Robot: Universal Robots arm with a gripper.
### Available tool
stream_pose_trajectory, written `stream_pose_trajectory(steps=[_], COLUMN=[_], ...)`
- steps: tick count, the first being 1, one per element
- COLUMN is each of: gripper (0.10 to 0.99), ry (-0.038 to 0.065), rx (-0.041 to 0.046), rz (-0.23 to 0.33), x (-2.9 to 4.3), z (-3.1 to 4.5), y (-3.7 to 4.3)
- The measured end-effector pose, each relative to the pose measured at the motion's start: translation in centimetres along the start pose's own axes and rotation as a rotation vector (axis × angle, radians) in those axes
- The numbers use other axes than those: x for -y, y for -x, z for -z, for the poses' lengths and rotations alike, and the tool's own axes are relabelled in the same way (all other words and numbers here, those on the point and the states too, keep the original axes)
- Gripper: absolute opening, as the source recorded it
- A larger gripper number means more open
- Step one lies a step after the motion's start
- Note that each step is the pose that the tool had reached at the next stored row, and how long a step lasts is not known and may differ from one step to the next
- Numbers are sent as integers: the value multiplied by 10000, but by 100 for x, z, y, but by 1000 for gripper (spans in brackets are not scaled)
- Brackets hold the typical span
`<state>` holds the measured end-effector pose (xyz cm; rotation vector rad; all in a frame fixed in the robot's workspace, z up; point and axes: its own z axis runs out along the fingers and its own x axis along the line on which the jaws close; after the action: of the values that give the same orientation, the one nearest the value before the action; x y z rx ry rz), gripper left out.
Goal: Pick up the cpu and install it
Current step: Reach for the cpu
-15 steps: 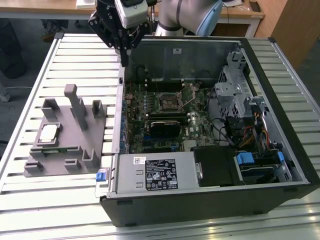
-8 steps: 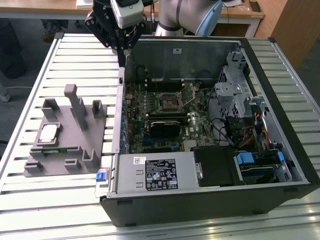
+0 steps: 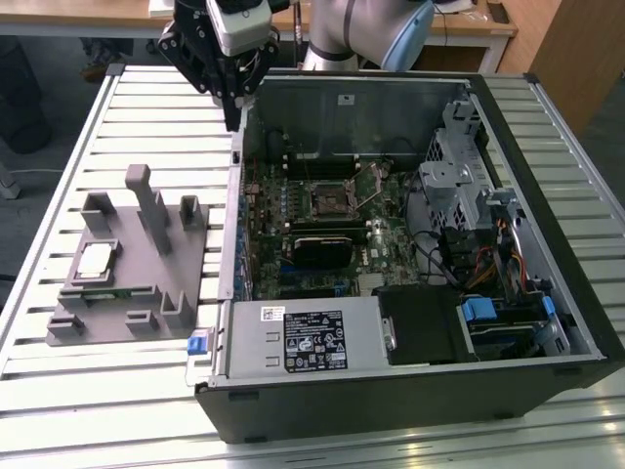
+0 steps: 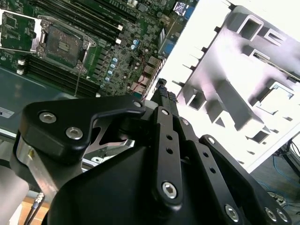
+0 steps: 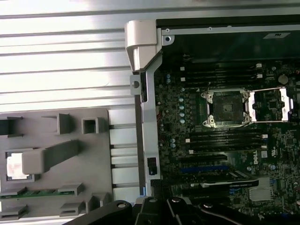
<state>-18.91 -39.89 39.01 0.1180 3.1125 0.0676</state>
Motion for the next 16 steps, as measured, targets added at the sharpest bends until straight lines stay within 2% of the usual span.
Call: stream_pose_trajectory(steps=[16], gripper=[106], ry=[1], rx=[0], rz=[0], x=[11], z=[0], y=[-142])
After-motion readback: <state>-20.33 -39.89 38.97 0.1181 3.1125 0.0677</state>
